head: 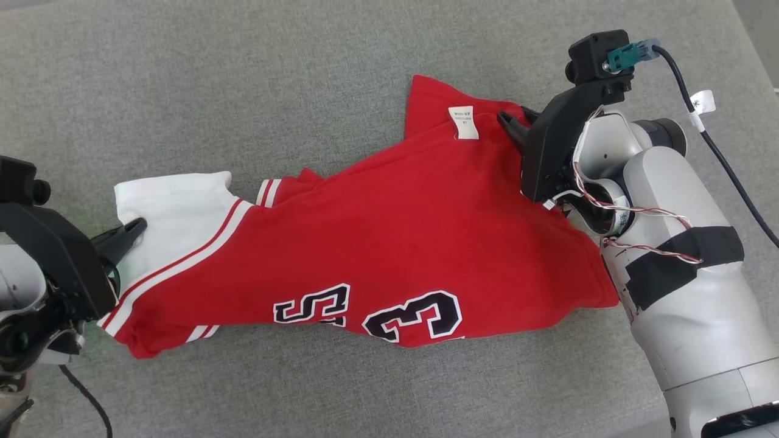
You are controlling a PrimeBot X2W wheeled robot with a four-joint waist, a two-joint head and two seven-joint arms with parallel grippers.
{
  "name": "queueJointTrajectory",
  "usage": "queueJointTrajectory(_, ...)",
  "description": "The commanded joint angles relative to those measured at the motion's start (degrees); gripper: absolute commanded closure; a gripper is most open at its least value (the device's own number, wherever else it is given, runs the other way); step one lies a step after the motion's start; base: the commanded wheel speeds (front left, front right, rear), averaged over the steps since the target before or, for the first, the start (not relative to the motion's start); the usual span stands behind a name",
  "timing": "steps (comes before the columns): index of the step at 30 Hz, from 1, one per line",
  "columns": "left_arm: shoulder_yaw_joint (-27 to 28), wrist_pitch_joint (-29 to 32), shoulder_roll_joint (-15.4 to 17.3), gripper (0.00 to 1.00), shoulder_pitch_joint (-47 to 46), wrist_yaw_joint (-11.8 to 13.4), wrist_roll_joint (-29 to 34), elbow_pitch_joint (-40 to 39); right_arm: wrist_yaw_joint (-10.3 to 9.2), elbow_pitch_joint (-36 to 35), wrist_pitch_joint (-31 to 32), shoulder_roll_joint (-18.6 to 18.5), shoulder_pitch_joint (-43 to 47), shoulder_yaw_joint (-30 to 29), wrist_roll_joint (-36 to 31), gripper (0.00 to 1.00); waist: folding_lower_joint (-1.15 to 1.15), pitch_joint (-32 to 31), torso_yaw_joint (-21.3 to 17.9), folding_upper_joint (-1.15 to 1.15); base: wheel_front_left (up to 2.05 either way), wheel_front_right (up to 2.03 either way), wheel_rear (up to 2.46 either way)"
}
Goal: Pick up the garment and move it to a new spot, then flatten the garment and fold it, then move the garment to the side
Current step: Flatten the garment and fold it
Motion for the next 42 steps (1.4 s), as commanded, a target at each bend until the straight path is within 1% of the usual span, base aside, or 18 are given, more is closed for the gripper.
queueJointTrajectory(1, -0.4, 0.0, -0.2, 1.00, 1.1, 0.0, -0.4, 1.1, -0.13, -0.2, 0.6, -0.3, 0.5, 0.1, 0.8, 0.60, -0.01, -0.5, 0.0, 0.00, 0.00, 0.00, 0.00)
queueJointTrajectory(5, -0.4, -0.2, -0.3, 1.00, 1.4, -0.1, -0.5, 1.4, -0.12, 0.0, 1.5, -0.5, 0.9, 0.2, 1.0, 0.63, -0.01, -0.9, 0.1, 0.00, 0.00, 0.00, 0.00)
queueJointTrajectory(6, -0.4, -0.3, -0.4, 1.00, 1.5, -0.2, -0.5, 1.5, -0.13, 0.1, 1.5, -0.6, 0.9, 0.0, 0.9, 0.62, -0.01, -0.9, 0.1, 0.00, 0.00, 0.00, 0.00)
queueJointTrajectory(8, -0.6, -0.3, -0.5, 1.00, 1.7, -0.2, -0.6, 1.7, -0.13, 0.6, 1.4, -0.5, 1.2, -0.1, 0.5, 0.53, -0.01, -1.0, 0.3, 0.00, 0.00, 0.00, 0.00)
queueJointTrajectory(11, -0.9, -0.3, -0.7, 1.00, 1.6, -0.4, -0.6, 1.9, -0.13, 1.4, 1.5, 0.1, 1.2, 0.0, 0.6, 0.56, -0.01, -1.0, 0.6, 0.00, 0.00, 0.00, 0.00)
queueJointTrajectory(12, -1.0, -0.4, -0.7, 1.00, 1.5, -0.5, -0.6, 1.9, -0.13, 1.6, 1.4, 0.3, 1.0, 0.0, 0.7, 0.66, -0.01, -1.0, 0.7, 0.00, 0.00, 0.00, 0.00)
queueJointTrajectory(13, -1.0, -0.5, -0.7, 1.00, 1.3, -0.6, -0.6, 2.0, -0.13, 1.5, 1.1, 0.5, 0.8, 0.4, 0.8, 0.72, -0.01, -1.0, 0.8, 0.00, 0.00, 0.00, 0.00)
queueJointTrajectory(14, -0.9, -0.7, -0.7, 1.00, 1.2, -0.8, -0.5, 1.9, -0.13, 1.5, 0.8, 0.6, 0.6, 0.6, 1.1, 0.84, -0.01, -1.1, 0.9, 0.00, 0.00, 0.00, 0.00)
queueJointTrajectory(15, -0.8, -1.0, -0.7, 1.00, 1.0, -0.9, -0.4, 1.9, -0.13, 1.6, 0.8, 0.6, 0.5, 0.8, 1.4, 1.00, -0.01, -1.2, 1.0, 0.00, 0.00, 0.00, 0.00)
queueJointTrajectory(19, -0.1, -3.5, -1.2, 1.00, -1.1, -2.1, -0.1, 0.8, -0.13, 0.7, -0.9, 0.2, -0.6, 1.1, 2.2, 1.00, -0.01, -2.3, 1.3, 0.00, 0.00, 0.00, 0.00)
queueJointTrajectory(24, 2.3, -9.7, -2.9, 1.00, -6.1, -3.0, 0.8, -0.4, -0.13, -0.8, -4.6, -0.4, -2.9, -1.2, 2.8, 1.00, -0.01, -3.4, 1.5, 0.00, 0.00, 0.00, 0.00)
queueJointTrajectory(27, 3.4, -13.1, -4.0, 1.00, -11.1, -3.2, 2.0, -0.6, -0.13, -1.5, -6.2, 0.2, -5.1, -3.2, 4.0, 1.00, -0.01, -3.6, 1.7, 0.00, 0.00, 0.00, 0.00)
queueJointTrajectory(30, 4.1, -16.4, -5.4, 1.00, -16.8, -2.8, 3.4, -0.3, -0.13, -1.9, -7.7, 0.5, -8.1, -4.9, 4.9, 1.00, -0.01, -3.1, 1.8, 0.00, 0.00, 0.00, 0.00)
queueJointTrajectory(35, 4.8, -21.3, -7.5, 1.00, -26.8, -2.1, 6.1, 1.2, -0.13, -1.9, -8.4, 2.0, -13.7, -8.3, 8.5, 1.00, -0.01, -1.4, 2.0, 0.00, 0.00, 0.00, 0.00)
queueJointTrajectory(38, 4.8, -24.4, -8.2, 1.00, -33.1, -1.7, 8.4, 2.4, -0.13, -2.1, -10.8, 1.5, -17.6, -9.6, 6.3, 1.00, -0.01, 0.8, 2.1, 0.00, 0.00, 0.00, 0.00)
queueJointTrajectory(42, 5.2, -30.3, -8.6, 1.00, -42.4, -1.3, 12.6, 4.3, -0.13, -2.1, -15.6, 1.9, -24.2, -12.9, 3.7, 1.00, -0.01, 4.9, 2.0, 0.00, 0.00, 0.00, 0.00)
